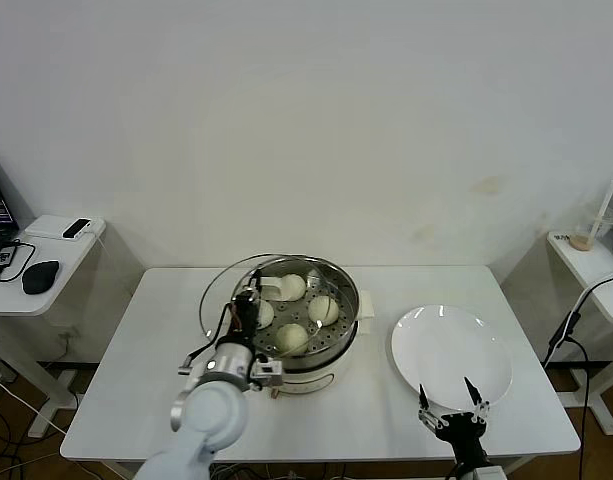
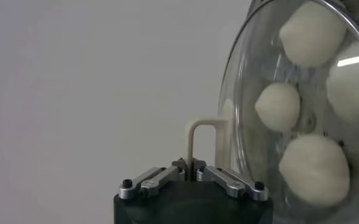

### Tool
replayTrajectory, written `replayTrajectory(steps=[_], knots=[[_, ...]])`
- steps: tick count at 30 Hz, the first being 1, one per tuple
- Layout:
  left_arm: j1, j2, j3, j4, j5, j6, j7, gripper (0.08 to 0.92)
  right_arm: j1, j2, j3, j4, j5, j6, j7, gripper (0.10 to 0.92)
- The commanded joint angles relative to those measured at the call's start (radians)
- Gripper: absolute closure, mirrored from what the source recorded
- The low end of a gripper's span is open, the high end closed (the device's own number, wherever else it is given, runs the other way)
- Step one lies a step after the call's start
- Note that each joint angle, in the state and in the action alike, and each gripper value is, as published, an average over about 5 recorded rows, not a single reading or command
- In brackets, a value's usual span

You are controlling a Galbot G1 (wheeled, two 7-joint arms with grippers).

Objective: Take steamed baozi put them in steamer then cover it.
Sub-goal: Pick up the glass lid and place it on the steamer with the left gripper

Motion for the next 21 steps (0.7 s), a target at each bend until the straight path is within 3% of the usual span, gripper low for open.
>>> replayTrajectory(steps=[1,11,21], knots=[[-0.066,-0.147,0.067,0.060,0.145,0.020,0.037,0.862,0.004,0.002,-0.026,-0.015,-0.017,0.000,0.004,0.203],[-0.070,-0.202,0.090,0.105,0.205,0.012,0.038,0.862,-0.001,0.008,-0.035,-0.022,-0.027,0.007,0.006,0.203],[-0.066,-0.215,0.071,0.157,0.261,-0.012,0.029,0.862,-0.001,0.005,-0.044,-0.027,-0.026,0.008,0.005,0.203]])
